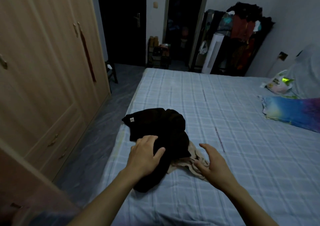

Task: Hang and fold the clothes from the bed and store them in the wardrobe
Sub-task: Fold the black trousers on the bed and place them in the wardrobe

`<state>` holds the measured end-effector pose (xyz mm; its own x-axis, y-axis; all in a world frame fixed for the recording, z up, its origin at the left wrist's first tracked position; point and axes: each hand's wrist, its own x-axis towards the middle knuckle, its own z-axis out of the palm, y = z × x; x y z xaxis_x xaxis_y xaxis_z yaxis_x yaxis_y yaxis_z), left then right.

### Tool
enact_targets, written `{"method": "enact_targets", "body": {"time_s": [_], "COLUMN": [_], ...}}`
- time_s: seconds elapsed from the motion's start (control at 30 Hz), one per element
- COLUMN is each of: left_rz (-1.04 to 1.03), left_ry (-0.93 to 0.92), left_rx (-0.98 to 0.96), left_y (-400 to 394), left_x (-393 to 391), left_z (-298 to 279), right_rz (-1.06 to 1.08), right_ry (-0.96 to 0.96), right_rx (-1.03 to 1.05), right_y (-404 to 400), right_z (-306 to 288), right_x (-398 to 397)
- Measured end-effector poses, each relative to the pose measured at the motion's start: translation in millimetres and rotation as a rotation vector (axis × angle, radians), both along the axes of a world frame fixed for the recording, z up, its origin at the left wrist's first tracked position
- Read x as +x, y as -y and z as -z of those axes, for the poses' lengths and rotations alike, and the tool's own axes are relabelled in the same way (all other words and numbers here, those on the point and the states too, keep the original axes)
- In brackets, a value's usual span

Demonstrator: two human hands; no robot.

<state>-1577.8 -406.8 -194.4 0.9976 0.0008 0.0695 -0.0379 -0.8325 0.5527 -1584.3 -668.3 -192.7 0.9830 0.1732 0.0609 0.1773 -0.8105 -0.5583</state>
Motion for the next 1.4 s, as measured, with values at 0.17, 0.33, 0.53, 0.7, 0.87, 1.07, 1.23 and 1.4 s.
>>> {"method": "enact_targets", "body": {"time_s": [0.17, 0.33, 0.53, 0.7, 0.87, 1.07, 1.23, 1.4], "left_rz": [-0.066, -0.087, -0.147, -0.193, -0.22, -0.228, -0.227, -0.206], "left_ry": [-0.066, -0.098, -0.111, -0.166, -0.219, -0.305, -0.341, -0.37], "left_rx": [0.016, 0.076, 0.092, 0.077, 0.069, 0.038, -0.024, -0.031], "left_y": [-4, 19, 33, 22, -1, -53, -108, -153], "left_x": [33, 72, 115, 137, 163, 196, 236, 277], "left_z": [19, 27, 34, 43, 61, 96, 141, 201], "right_rz": [-0.022, -0.059, -0.114, -0.14, -0.146, -0.179, -0.26, -0.337], "right_ry": [-0.079, -0.117, -0.139, -0.14, -0.144, -0.161, -0.213, -0.256], "right_rx": [0.105, 0.144, 0.138, 0.153, 0.103, 0.006, -0.089, -0.201], "right_y": [5, 17, 37, 32, 16, -44, -121, -188], "right_z": [27, 42, 50, 51, 58, 64, 93, 145], "right_x": [39, 96, 164, 198, 231, 274, 313, 353]}}
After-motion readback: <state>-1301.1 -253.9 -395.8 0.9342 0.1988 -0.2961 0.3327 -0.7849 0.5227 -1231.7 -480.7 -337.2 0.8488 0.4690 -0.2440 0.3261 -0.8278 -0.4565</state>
